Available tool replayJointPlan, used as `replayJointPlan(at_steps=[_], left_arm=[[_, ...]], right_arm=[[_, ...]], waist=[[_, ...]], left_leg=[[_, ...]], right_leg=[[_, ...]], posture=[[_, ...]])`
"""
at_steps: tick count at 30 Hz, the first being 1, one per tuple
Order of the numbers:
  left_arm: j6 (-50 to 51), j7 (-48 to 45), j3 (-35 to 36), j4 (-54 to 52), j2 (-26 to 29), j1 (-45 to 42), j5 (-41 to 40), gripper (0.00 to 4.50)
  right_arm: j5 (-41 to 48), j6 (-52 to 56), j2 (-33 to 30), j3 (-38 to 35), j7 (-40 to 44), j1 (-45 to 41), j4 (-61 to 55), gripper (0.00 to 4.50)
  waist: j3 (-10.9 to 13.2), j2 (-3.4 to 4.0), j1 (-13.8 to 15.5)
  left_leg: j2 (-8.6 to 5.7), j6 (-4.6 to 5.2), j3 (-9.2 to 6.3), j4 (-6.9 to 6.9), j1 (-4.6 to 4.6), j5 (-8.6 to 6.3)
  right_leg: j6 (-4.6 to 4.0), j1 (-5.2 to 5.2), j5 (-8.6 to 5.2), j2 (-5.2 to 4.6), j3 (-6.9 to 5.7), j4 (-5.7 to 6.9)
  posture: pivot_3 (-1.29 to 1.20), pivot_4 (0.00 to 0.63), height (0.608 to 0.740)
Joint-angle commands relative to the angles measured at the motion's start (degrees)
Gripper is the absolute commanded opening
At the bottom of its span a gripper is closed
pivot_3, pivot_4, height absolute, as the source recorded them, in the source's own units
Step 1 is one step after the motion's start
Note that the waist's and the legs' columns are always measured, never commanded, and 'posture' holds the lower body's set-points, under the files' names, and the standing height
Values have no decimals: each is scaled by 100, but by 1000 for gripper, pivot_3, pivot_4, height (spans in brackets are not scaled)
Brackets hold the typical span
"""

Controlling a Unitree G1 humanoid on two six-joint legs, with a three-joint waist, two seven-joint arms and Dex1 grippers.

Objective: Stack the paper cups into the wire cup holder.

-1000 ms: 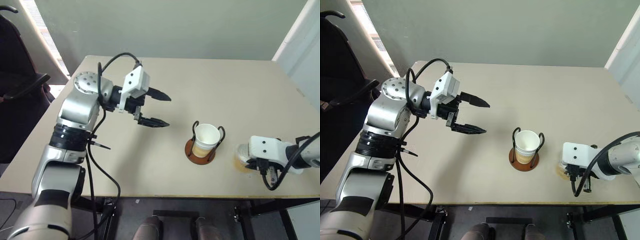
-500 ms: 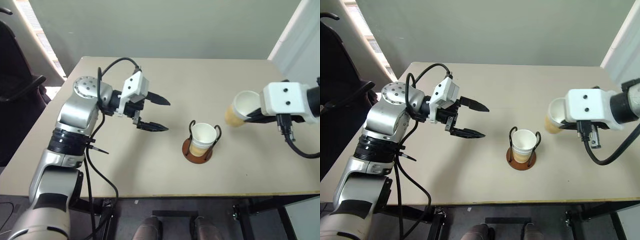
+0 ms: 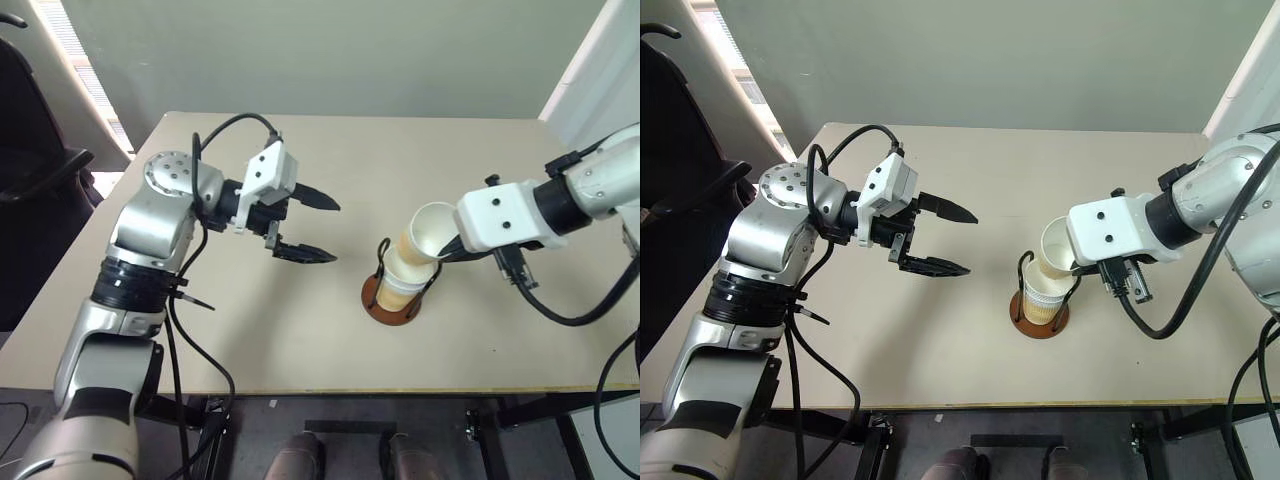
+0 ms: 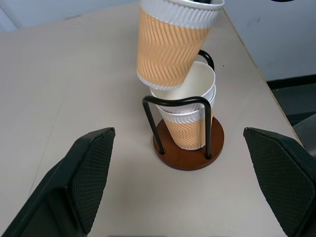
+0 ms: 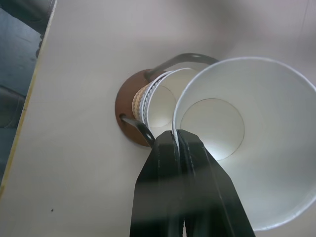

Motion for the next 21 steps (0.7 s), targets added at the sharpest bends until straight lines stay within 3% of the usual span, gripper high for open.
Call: replayJointPlan(at_steps=[1, 14, 21], left_arm=[[9, 32, 133, -232, 79, -13, -72, 4500], [-58, 39, 94, -136, 19, -84, -28, 4500], [-45, 41, 93, -157, 17, -95, -32, 4500]], right_arm=[[-113, -86, -10, -169, 147, -340, 137, 14], [263, 337, 145, -209, 460, -594, -298, 14], [-154, -175, 231, 34, 361, -315, -171, 14]], waist=[[0, 0, 0], [0, 0, 0], [0, 0, 0]], left_leg=[[0, -1, 0, -1, 0, 0], [0, -4, -2, -9, -1, 2], [0, -6, -3, -8, -1, 2]], right_leg=[[-1, 0, 1, 0, 0, 0], [-47, -4, -27, 0, -2, 0], [-54, -5, -30, 0, -2, 2]], posture=[[0, 150, 740], [0, 150, 740], [0, 150, 740]])
